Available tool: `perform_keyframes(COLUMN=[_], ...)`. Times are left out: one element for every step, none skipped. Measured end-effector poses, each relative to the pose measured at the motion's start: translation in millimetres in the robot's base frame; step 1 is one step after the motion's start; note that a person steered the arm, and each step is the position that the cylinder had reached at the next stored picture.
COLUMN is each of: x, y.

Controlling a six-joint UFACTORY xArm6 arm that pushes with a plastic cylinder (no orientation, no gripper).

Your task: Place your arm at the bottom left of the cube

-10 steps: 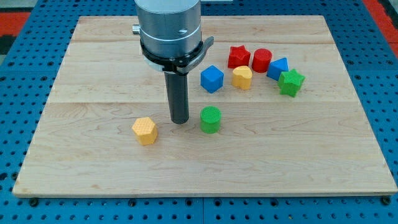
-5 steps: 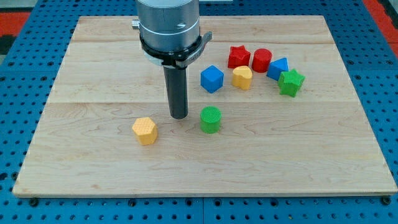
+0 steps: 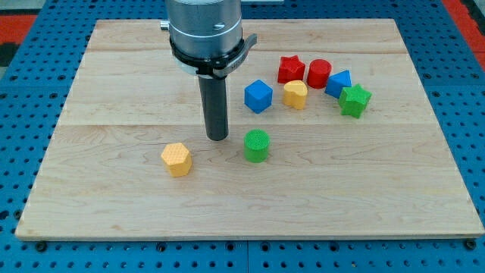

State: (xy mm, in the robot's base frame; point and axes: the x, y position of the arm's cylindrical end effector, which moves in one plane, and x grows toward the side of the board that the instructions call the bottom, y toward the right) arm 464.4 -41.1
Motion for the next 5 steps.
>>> perform_keyframes(x=[-0.3,-1.6,-2.9,-4.4,-8.4], y=[0.0,0.0,0.0,0.0,0.0])
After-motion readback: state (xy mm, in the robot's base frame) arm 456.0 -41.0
